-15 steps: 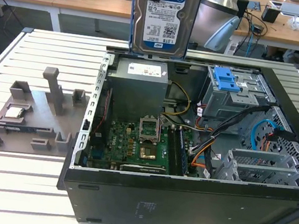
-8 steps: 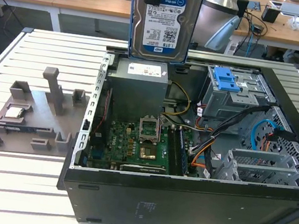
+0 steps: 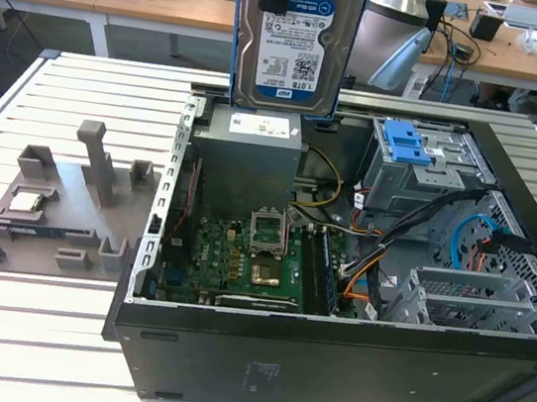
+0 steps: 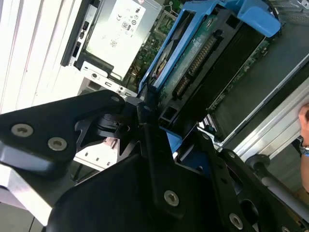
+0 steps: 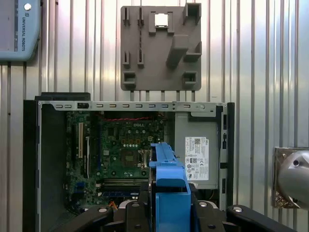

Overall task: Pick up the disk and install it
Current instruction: 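Pick up the disk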

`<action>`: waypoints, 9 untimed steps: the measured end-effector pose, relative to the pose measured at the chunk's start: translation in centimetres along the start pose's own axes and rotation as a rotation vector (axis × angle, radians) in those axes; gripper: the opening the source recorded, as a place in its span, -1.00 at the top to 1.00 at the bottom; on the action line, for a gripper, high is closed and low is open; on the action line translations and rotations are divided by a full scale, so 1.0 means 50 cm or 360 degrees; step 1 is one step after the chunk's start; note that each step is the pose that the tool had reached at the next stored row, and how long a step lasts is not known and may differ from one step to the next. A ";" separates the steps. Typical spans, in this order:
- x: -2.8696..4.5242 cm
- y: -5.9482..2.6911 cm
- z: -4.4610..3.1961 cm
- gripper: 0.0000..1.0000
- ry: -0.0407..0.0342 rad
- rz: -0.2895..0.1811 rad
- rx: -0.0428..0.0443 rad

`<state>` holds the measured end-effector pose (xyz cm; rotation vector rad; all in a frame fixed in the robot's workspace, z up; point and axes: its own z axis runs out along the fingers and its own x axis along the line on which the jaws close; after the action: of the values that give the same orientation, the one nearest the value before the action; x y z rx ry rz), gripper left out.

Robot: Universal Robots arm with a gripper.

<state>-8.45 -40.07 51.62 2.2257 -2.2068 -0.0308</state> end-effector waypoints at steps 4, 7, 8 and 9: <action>0.005 0.000 0.001 0.27 0.0000 0.0000 0.0000; 0.009 0.000 0.001 0.27 0.0000 0.0000 0.0000; 0.010 0.000 0.001 0.27 0.0000 0.0000 0.0000; 0.011 0.000 0.001 0.27 0.0000 0.0000 0.0000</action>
<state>-8.45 -40.60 51.55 2.2258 -2.2067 -0.0308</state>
